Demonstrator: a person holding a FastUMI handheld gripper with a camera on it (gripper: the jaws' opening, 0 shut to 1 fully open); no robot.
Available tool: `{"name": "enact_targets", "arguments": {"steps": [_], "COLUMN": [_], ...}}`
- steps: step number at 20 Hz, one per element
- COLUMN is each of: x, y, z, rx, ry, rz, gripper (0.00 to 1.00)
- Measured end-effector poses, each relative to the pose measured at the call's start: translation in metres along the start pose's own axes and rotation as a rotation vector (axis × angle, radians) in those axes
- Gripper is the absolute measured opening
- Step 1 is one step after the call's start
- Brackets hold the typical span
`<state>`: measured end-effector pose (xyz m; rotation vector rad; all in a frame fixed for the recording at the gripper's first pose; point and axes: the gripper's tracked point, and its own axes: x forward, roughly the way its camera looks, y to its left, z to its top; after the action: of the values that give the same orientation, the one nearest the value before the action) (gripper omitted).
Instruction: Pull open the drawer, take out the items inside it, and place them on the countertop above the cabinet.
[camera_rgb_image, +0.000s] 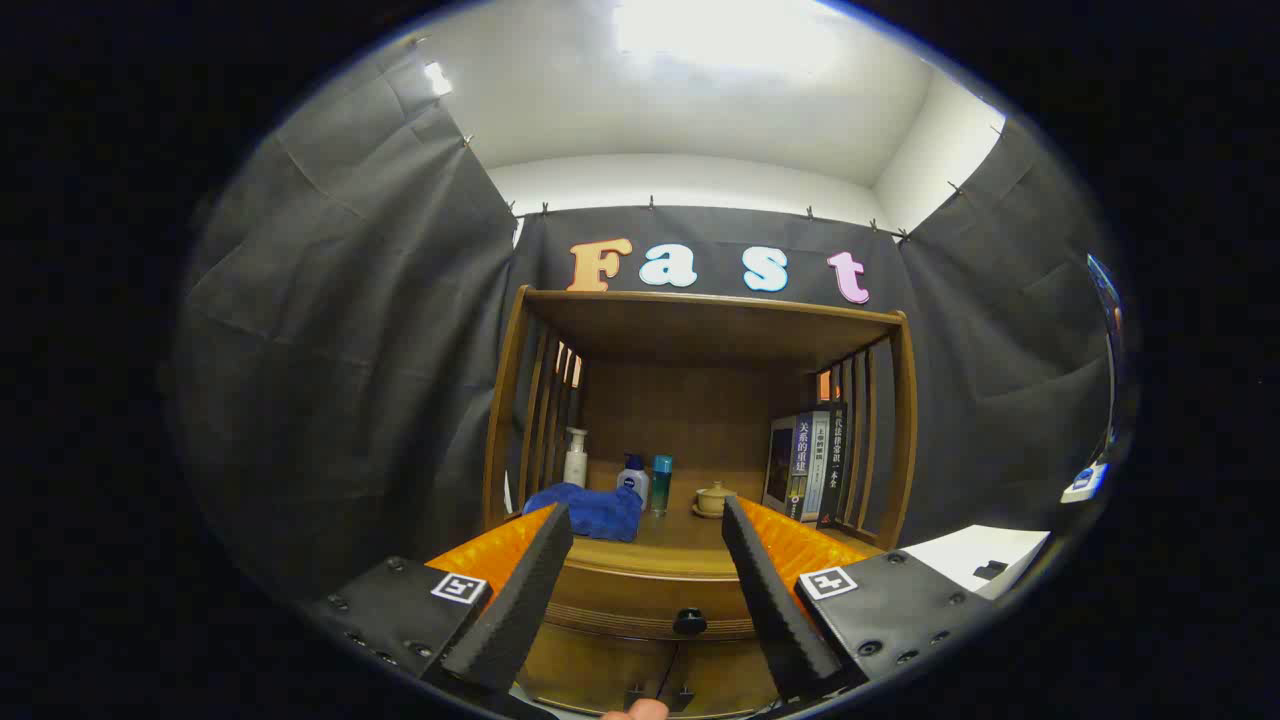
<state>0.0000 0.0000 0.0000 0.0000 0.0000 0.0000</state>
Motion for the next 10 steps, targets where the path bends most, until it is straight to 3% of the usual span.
{"name": "enact_targets", "arguments": {"steps": [10], "x": [0.0005], "y": [-0.0036], "z": [-0.0025], "rx": [0.005], "ry": [0.013], "rz": [-0.011], "gripper": [0.98]}}
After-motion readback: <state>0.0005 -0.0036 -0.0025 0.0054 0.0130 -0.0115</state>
